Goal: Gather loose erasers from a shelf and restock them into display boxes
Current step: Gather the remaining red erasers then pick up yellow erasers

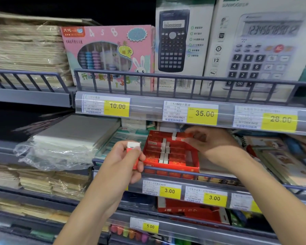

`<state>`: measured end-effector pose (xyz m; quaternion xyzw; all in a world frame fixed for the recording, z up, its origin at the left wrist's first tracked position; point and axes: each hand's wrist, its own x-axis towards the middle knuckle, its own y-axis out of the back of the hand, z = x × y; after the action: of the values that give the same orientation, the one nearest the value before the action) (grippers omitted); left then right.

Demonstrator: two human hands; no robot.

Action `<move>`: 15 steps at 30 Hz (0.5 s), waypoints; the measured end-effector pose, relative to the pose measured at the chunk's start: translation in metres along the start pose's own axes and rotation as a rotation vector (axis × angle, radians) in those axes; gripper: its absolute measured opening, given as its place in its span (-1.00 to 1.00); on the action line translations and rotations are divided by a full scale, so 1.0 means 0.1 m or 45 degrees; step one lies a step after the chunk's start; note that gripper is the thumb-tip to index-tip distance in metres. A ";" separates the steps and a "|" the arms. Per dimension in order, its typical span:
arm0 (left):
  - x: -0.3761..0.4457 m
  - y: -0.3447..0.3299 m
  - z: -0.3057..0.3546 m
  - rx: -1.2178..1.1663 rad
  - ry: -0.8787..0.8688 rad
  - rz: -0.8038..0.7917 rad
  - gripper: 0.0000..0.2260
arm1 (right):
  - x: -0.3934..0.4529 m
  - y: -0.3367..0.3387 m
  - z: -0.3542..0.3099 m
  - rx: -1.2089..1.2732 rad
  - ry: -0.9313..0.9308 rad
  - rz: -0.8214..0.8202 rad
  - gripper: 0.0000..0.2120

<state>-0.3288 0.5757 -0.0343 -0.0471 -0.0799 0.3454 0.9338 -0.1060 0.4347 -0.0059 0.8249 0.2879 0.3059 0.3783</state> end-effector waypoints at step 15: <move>0.00 0.05 -0.02 0.002 -0.043 0.011 -0.88 | 0.17 -0.18 -0.12 -0.336 0.153 -0.116 -0.81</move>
<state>-0.3312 0.5793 -0.0373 -0.0408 -0.0953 0.3505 0.9308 -0.1079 0.4620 -0.0090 0.7342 0.3046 0.3724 0.4790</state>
